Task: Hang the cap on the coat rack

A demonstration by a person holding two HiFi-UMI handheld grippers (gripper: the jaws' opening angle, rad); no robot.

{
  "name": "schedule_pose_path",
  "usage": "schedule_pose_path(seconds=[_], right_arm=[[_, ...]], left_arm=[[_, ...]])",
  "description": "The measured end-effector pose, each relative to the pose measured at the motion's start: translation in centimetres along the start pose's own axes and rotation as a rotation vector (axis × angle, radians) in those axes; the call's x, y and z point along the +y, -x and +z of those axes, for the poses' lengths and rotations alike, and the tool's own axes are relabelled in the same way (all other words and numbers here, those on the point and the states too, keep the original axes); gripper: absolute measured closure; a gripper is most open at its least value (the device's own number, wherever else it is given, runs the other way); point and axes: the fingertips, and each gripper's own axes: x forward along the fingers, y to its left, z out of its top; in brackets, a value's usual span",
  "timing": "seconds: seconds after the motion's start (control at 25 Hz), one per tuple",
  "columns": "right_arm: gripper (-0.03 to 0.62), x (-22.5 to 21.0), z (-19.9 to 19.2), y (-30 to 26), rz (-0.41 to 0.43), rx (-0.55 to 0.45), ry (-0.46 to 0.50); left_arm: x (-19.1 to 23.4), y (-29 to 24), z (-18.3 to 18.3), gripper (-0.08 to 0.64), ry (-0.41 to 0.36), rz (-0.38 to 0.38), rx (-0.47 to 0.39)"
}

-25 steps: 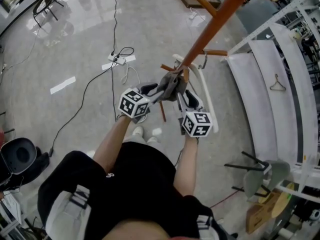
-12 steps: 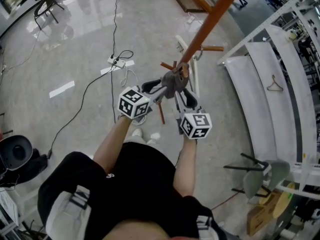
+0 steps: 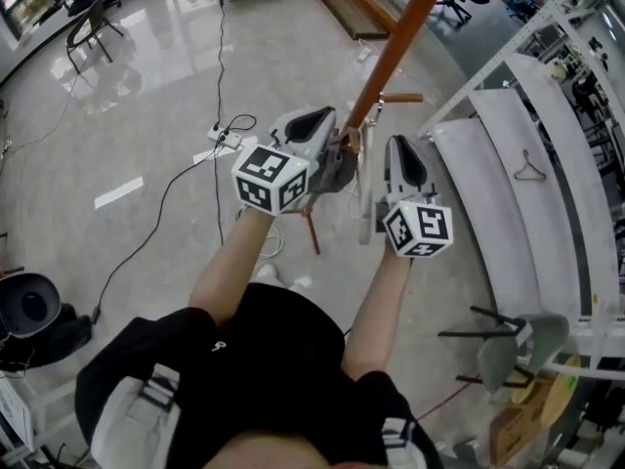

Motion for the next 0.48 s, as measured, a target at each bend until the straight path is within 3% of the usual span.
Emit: schedule_pose_path(seconds=[0.16,0.28,0.4,0.48], right_arm=[[0.583,-2.4,2.7,-0.6,-0.092,-0.019,0.02],[0.584,-3.0,2.4,0.1,-0.176,0.017,0.013],[0.584,-2.6,1.8,0.4,-0.182,0.034,0.021],[0.584,-2.7,1.3,0.3,-0.187,0.044,0.019]], left_arm=[[-0.2,-1.8,4.5,0.56,-0.06,0.034,-0.08],[0.0,-1.4,3.7,0.56,-0.046,0.098,-0.075],[1.2,-1.0,2.4,0.56,-0.033,0.189,-0.062],[1.4,-1.1,2.2,0.56,-0.033,0.198,-0.06]])
